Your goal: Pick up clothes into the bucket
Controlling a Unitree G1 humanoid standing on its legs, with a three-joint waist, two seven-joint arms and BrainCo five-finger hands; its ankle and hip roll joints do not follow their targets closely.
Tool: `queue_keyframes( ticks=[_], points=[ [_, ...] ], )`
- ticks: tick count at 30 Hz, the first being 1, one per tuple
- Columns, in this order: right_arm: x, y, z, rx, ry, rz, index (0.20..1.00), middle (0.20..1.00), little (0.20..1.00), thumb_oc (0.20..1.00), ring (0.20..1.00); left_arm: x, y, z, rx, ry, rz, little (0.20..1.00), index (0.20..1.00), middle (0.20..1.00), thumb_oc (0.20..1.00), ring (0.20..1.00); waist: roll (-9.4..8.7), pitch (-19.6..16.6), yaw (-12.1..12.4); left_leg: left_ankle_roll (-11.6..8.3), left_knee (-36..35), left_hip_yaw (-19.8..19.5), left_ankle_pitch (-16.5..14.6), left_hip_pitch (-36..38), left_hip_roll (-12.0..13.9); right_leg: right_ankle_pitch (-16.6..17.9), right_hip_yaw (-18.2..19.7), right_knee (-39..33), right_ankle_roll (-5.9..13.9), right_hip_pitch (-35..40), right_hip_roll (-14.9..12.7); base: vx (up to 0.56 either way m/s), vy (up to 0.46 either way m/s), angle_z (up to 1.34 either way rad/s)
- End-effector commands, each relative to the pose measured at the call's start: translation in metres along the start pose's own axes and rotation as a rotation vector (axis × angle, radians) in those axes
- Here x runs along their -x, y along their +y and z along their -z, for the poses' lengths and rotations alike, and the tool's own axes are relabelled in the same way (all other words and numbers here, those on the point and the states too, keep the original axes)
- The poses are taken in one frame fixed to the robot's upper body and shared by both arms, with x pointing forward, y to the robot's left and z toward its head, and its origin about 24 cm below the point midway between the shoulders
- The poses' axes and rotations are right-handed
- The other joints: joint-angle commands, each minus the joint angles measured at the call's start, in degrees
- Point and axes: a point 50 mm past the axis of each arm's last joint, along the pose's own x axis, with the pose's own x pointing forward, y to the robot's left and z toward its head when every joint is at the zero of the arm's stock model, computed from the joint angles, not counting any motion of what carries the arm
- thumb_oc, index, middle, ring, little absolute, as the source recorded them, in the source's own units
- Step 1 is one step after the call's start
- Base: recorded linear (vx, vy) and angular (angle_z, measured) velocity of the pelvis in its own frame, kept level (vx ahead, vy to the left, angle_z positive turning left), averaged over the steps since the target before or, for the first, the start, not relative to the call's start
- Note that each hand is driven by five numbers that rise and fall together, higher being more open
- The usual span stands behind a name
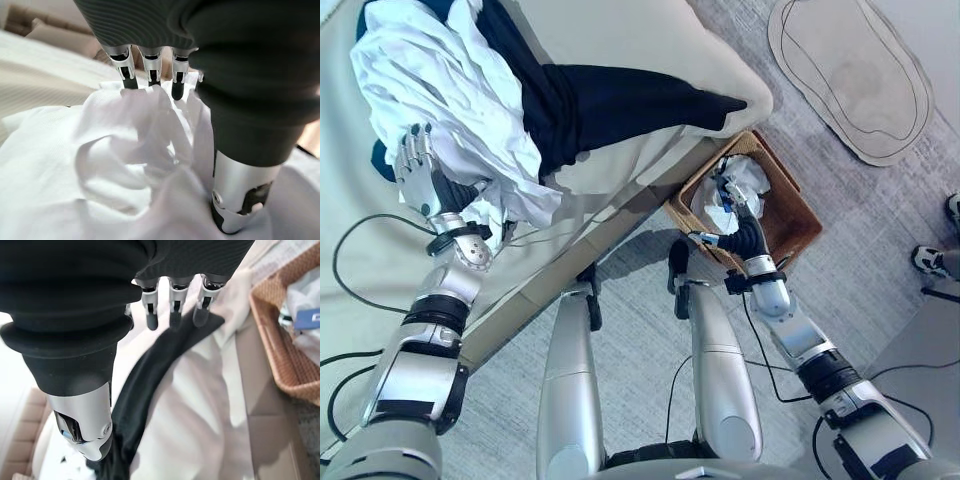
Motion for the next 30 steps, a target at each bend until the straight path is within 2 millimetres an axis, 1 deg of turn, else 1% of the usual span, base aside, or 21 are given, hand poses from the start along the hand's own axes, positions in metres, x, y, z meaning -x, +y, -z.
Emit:
queue_keyframes(
  ticks=[1,2,3,6,8,9,10,11,15,19,20,21,22,23,24,25,26,27,28,29,30],
  points=[
    [0.001,-0.014,-0.026,-0.030,-0.159,0.062,1.000,1.000,1.000,1.000,1.000,-0.021,0.021,0.005,-0.140,-0.054,-0.115,1.000,1.000,1.000,1.000,1.000,0.09,-1.6,-0.4,0.30,7.4,-0.5,-7.2,-1.0,1.1,5.6,2.3,-4.7,6.04,1.0,-4.6,0.00,0.000,0.00],
    [0.001,-0.016,-0.028,-0.033,-0.168,0.071,1.000,1.000,1.000,1.000,1.000,-0.022,0.022,0.005,-0.152,-0.050,-0.112,1.000,1.000,1.000,1.000,1.000,-0.04,-1.6,-0.7,0.63,7.2,-0.3,-5.4,-2.4,0.9,7.2,2.2,-5.2,5.59,-0.2,-4.8,0.07,0.001,-0.02],
    [0.001,-0.016,-0.028,-0.036,-0.171,0.072,1.000,1.000,1.000,1.000,1.000,-0.022,0.022,0.010,-0.177,-0.032,-0.100,1.000,1.000,1.000,1.000,1.000,0.12,-1.9,-0.6,0.34,7.9,-0.7,-7.3,-2.3,1.2,5.5,2.3,-4.0,6.00,-0.3,-4.5,0.00,0.000,0.00],
    [0.001,-0.018,-0.027,-0.031,-0.165,0.079,1.000,1.000,1.000,1.000,1.000,-0.025,0.018,0.016,-0.212,0.010,-0.037,1.000,1.000,1.000,1.000,1.000,0.18,-2.1,-0.9,0.46,9.6,-1.0,-7.7,-4.0,1.5,5.1,2.4,-2.3,5.91,-2.1,-4.3,0.02,0.011,-0.06],
    [0.000,-0.018,-0.027,-0.030,-0.162,0.073,1.000,1.000,1.000,1.000,1.000,-0.026,0.017,0.015,-0.214,0.015,-0.019,1.000,1.000,1.000,1.000,1.000,0.19,-2.2,-1.1,0.54,9.5,-1.0,-7.7,-4.1,1.6,5.1,2.5,-2.3,5.89,-2.3,-4.2,0.00,0.004,-0.02],
    [0.001,-0.018,-0.026,-0.027,-0.154,0.063,1.000,1.000,1.000,1.000,1.000,-0.026,0.013,0.018,-0.244,0.030,0.039,0.526,0.526,0.526,0.526,0.526,0.14,-2.6,-1.3,0.63,9.6,-0.8,-7.8,-4.3,1.6,5.0,2.4,-2.2,5.91,-2.6,-4.2,0.00,0.000,0.00],
    [0.001,-0.017,-0.026,-0.026,-0.155,0.055,1.000,1.000,1.000,1.000,1.000,-0.027,0.013,0.018,-0.243,0.036,0.047,0.445,0.445,0.445,0.445,0.445,0.11,-2.7,-1.5,0.67,9.5,-0.8,-7.8,-4.3,1.6,5.0,2.4,-2.3,5.91,-2.8,-4.2,0.00,0.000,0.00],
    [0.001,-0.017,-0.025,-0.026,-0.150,0.054,1.000,1.000,1.000,1.000,1.000,-0.028,0.011,0.017,-0.236,0.040,0.061,0.200,0.200,0.200,0.200,0.200,0.13,-2.9,-1.5,0.70,9.6,-0.7,-7.8,-4.5,1.6,5.1,2.5,-2.3,5.88,-3.0,-4.1,0.00,0.009,-0.03],
    [0.003,-0.015,-0.023,-0.029,-0.138,0.038,1.000,1.000,1.000,1.000,1.000,-0.029,0.011,0.014,-0.226,0.022,0.083,0.200,0.200,0.200,0.200,0.200,0.33,-3.5,-1.6,0.71,9.4,-0.6,-7.7,-4.9,1.4,5.2,2.7,-2.6,5.82,-3.4,-4.1,0.00,0.000,0.00],
    [0.004,-0.015,-0.020,-0.025,-0.123,0.034,1.000,1.000,1.000,1.000,1.000,-0.025,0.007,0.011,-0.196,0.006,0.105,0.200,0.200,0.200,0.200,0.200,0.46,-3.9,-1.3,0.76,8.8,-0.5,-7.5,-4.5,1.2,5.1,2.6,-2.8,5.90,-3.2,-4.2,-0.02,0.004,0.00],
    [0.003,-0.015,-0.020,-0.025,-0.121,0.036,1.000,1.000,1.000,1.000,1.000,-0.024,0.006,0.011,-0.189,0.002,0.110,0.200,0.200,0.200,0.200,0.200,0.26,-3.8,-1.4,1.15,8.0,-0.1,-5.3,-5.0,0.8,7.1,2.4,-3.9,5.47,-3.5,-4.6,0.00,0.000,0.00],
    [0.004,-0.014,-0.019,-0.025,-0.119,0.035,1.000,1.000,1.000,1.000,1.000,-0.023,0.006,0.011,-0.190,0.004,0.112,0.200,0.200,0.200,0.200,0.200,0.44,-4.0,-1.3,0.81,8.4,-0.5,-7.3,-4.3,1.0,5.4,2.5,-3.0,5.91,-3.0,-4.3,-0.09,0.011,0.02],
    [0.004,-0.014,-0.018,-0.024,-0.114,0.036,1.000,1.000,1.000,1.000,1.000,-0.019,0.003,0.012,-0.176,0.003,0.122,0.200,0.200,0.200,0.200,0.200,0.27,-3.9,-1.3,1.17,7.5,-0.1,-5.2,-4.4,0.7,7.3,2.3,-4.3,5.48,-3.0,-4.7,0.08,-0.007,0.00],
    [0.005,-0.014,-0.018,-0.024,-0.112,0.035,1.000,1.000,1.000,1.000,1.000,-0.018,0.003,0.012,-0.177,0.004,0.124,0.200,0.200,0.200,0.200,0.200,0.45,-4.1,-1.1,0.83,7.9,-0.4,-7.1,-3.7,1.0,5.5,2.4,-3.4,5.92,-2.5,-4.3,0.00,0.000,0.00],
    [0.005,-0.014,-0.017,-0.024,-0.108,0.037,1.000,1.000,1.000,1.000,1.000,-0.015,0.001,0.013,-0.166,0.004,0.129,0.200,0.200,0.200,0.200,0.200,0.45,-4.1,-1.0,0.81,7.6,-0.3,-7.0,-3.2,1.0,5.6,2.3,-3.7,5.94,-2.1,-4.4,0.08,-0.012,0.01],
    [0.006,-0.013,-0.014,-0.019,-0.097,0.035,1.000,1.000,1.000,1.000,1.000,-0.009,-0.002,0.012,-0.145,-0.002,0.140,0.200,0.200,0.200,0.200,0.200,0.44,-4.3,-0.7,0.77,6.6,-0.3,-6.8,-1.9,1.0,5.8,2.1,-4.5,5.97,-1.0,-4.6,-0.08,-0.001,0.03],
    [0.007,-0.014,-0.013,-0.017,-0.090,0.037,1.000,1.000,1.000,1.000,1.000,-0.005,-0.004,0.011,-0.130,-0.008,0.141,0.200,0.200,0.200,0.200,0.200,0.25,-4.2,-0.8,1.09,5.7,0.2,-4.8,-2.0,0.6,7.6,1.9,-5.7,5.51,-0.9,-5.0,-0.08,-0.001,0.03],
    [0.007,-0.013,-0.013,-0.017,-0.089,0.037,1.000,1.000,1.000,1.000,1.000,-0.005,-0.004,0.011,-0.130,-0.007,0.142,0.200,0.200,0.200,0.200,0.200,0.23,-4.2,-0.8,1.10,5.6,0.2,-4.7,-1.9,0.6,7.7,1.9,-5.8,5.52,-0.8,-5.0,-0.07,-0.009,0.07],
    [0.008,-0.014,-0.009,-0.005,-0.072,0.041,1.000,1.000,1.000,1.000,1.000,0.004,-0.007,0.008,-0.090,-0.023,0.145,0.200,0.200,0.200,0.200,0.200,0.34,-4.4,-0.3,1.03,3.7,0.3,-4.3,0.2,0.4,8.2,1.4,-7.5,5.55,1.1,-5.3,0.01,-0.012,0.07],
    [0.008,-0.014,-0.009,-0.004,-0.072,0.041,1.000,1.000,1.000,1.000,1.000,0.004,-0.007,0.009,-0.090,-0.022,0.145,0.200,0.200,0.200,0.200,0.200,0.33,-4.4,-0.3,1.03,3.6,0.3,-4.3,0.4,0.3,8.3,1.4,-7.6,5.55,1.3,-5.3,0.03,-0.022,0.08],
    [0.009,-0.015,-0.007,0.006,-0.060,0.046,1.000,1.000,1.000,1.000,1.000,0.014,-0.010,0.007,-0.041,-0.021,0.146,0.200,0.200,0.200,0.200,0.200,0.31,-4.5,0.3,0.94,1.7,0.5,-3.9,2.6,0.2,8.7,1.0,-9.3,5.55,3.2,-5.4,0.00,0.000,0.00]
  ],
)
